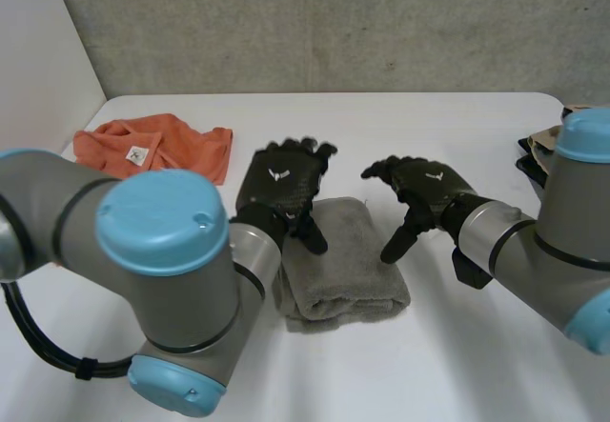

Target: Fold the laundry.

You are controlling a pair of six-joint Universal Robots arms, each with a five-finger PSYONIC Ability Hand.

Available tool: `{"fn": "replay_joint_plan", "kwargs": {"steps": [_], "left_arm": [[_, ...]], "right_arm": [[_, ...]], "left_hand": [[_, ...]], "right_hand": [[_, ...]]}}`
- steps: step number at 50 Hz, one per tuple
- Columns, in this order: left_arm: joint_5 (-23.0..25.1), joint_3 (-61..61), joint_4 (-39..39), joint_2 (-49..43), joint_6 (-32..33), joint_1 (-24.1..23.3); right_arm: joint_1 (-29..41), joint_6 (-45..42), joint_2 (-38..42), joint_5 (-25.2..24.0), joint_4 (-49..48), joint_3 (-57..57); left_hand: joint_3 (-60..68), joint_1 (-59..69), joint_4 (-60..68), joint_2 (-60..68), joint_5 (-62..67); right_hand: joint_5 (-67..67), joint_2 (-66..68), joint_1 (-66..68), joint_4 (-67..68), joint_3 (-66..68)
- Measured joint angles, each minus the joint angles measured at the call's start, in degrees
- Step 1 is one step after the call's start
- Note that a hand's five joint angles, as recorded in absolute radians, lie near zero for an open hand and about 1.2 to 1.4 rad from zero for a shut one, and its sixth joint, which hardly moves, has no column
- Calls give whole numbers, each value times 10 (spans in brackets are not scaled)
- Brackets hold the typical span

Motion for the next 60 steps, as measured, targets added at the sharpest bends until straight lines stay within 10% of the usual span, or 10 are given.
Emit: {"fn": "replay_joint_plan", "kwargs": {"steps": [33, 50, 60], "left_arm": [[41, 37, -90, -67, 112, 43], [333, 31, -175, 143, 110, 89], [366, 31, -190, 150, 105, 114]], "right_arm": [[51, -192, 112, 42, 51, -96], [75, -152, -90, 45, -142, 163], [116, -223, -25, 53, -259, 239]], "left_hand": [[0, 2, 1, 0, 0], [0, 2, 0, 0, 0], [0, 2, 0, 0, 0]], "right_hand": [[-3, 0, -6, 0, 0], [-3, 0, -6, 0, 0], [-3, 0, -6, 0, 0]]}}
